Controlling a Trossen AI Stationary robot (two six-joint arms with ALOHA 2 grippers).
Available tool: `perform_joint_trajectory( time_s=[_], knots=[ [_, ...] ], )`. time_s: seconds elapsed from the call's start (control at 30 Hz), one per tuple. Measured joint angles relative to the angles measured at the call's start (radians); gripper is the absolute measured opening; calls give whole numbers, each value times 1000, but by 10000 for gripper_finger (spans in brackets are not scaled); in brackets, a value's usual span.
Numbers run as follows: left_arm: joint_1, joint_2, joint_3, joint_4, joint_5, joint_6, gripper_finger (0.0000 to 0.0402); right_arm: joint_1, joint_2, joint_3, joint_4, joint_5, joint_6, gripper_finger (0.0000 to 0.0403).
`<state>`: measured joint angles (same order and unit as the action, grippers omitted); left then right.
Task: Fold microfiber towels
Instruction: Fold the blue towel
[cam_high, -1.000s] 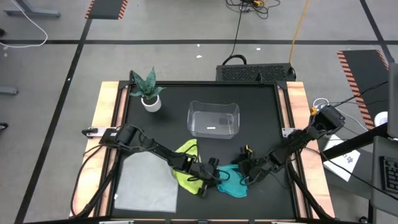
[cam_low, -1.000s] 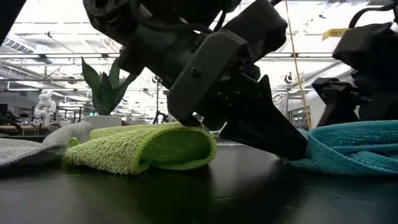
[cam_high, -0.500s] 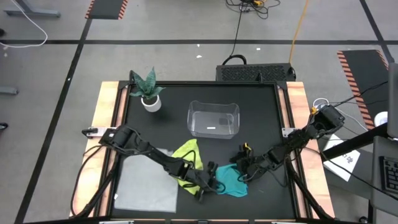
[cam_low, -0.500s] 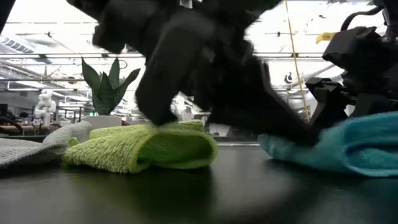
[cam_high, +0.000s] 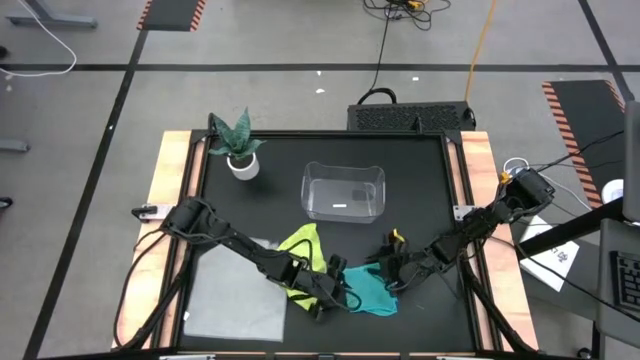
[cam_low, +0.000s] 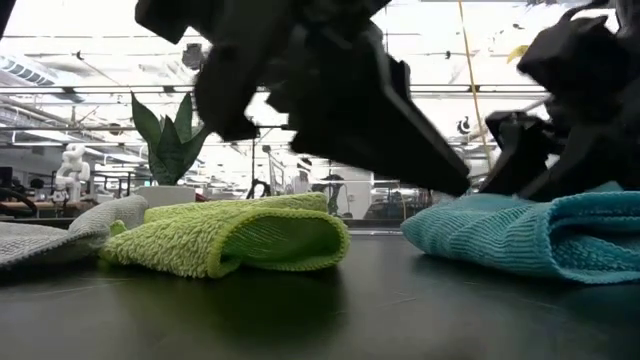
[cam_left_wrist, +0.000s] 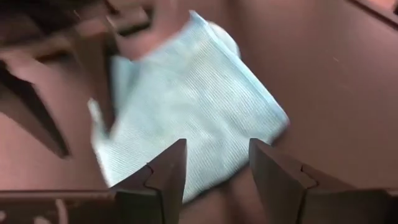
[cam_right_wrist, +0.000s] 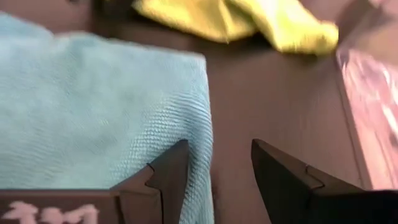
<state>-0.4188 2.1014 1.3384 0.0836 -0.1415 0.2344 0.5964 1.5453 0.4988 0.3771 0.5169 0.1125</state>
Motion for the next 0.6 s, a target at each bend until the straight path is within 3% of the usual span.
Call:
perform_joint_trajectory(
  time_s=[0.3,0.6],
  knots=[
    [-62,0,0,-33,-17,62,163,7,-33,0,143,-24,-175,167],
    [-68,0,0,-72,-25,48,154,7,-210,0,109,-24,-235,167]
  ],
)
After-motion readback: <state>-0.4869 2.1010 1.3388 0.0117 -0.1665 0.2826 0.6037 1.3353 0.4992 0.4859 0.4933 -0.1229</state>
